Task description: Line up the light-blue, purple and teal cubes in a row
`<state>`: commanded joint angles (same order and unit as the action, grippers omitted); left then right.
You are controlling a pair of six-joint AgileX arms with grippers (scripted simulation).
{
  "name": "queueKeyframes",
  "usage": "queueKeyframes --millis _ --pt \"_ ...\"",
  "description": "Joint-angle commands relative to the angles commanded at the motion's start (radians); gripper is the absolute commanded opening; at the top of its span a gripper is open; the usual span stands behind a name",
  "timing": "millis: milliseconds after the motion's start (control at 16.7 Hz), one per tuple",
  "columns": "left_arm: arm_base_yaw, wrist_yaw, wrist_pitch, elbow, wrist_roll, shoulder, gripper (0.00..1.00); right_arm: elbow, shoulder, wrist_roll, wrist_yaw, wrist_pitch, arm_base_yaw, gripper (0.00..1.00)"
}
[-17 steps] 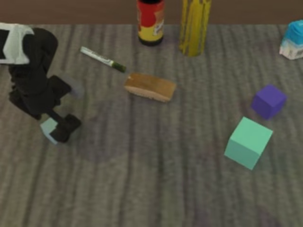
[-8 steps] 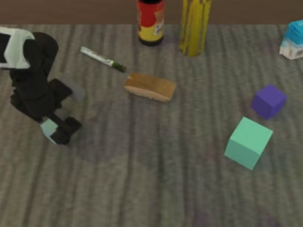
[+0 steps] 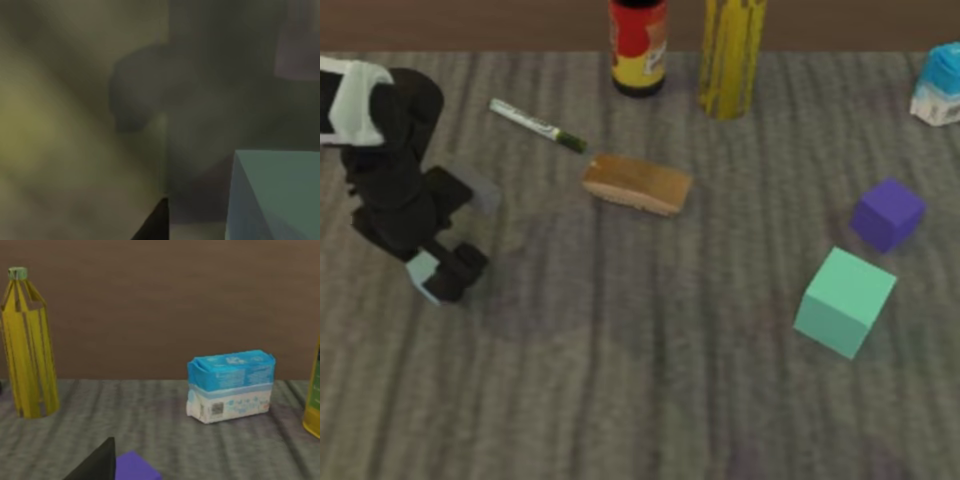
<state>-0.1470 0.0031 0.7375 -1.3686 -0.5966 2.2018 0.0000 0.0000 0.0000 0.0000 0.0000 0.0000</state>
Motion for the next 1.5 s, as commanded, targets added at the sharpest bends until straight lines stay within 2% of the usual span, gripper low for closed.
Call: queueKeyframes --millis 180,240,660,720,900,1200,1500 --pt "0.000 0.000 0.000 0.000 0.000 0.000 0.02 0.000 0.000 0.000 0.000 0.000 0.000 1.00" --pt "0.000 0.000 0.000 0.000 0.000 0.000 0.00 0.000 0.000 0.000 0.000 0.000 0.000 1.00" --pt "0.000 0.000 0.000 0.000 0.000 0.000 0.00 0.000 0.000 0.000 0.000 0.000 0.000 1.00" --pt "0.000 0.016 0.025 -0.009 0.011 -0.040 0.00 0.000 0.000 0.000 0.000 0.000 0.000 1.00" --pt "0.003 0.017 0.065 -0.035 0.009 -0.056 0.00 0.000 0.000 0.000 0.000 0.000 0.000 1.00" --pt "0.017 0.016 0.239 -0.123 0.013 -0.133 0.00 0.000 0.000 0.000 0.000 0.000 0.000 1.00" --pt "0.014 0.015 0.262 -0.137 0.012 -0.147 0.00 0.000 0.000 0.000 0.000 0.000 0.000 1.00"
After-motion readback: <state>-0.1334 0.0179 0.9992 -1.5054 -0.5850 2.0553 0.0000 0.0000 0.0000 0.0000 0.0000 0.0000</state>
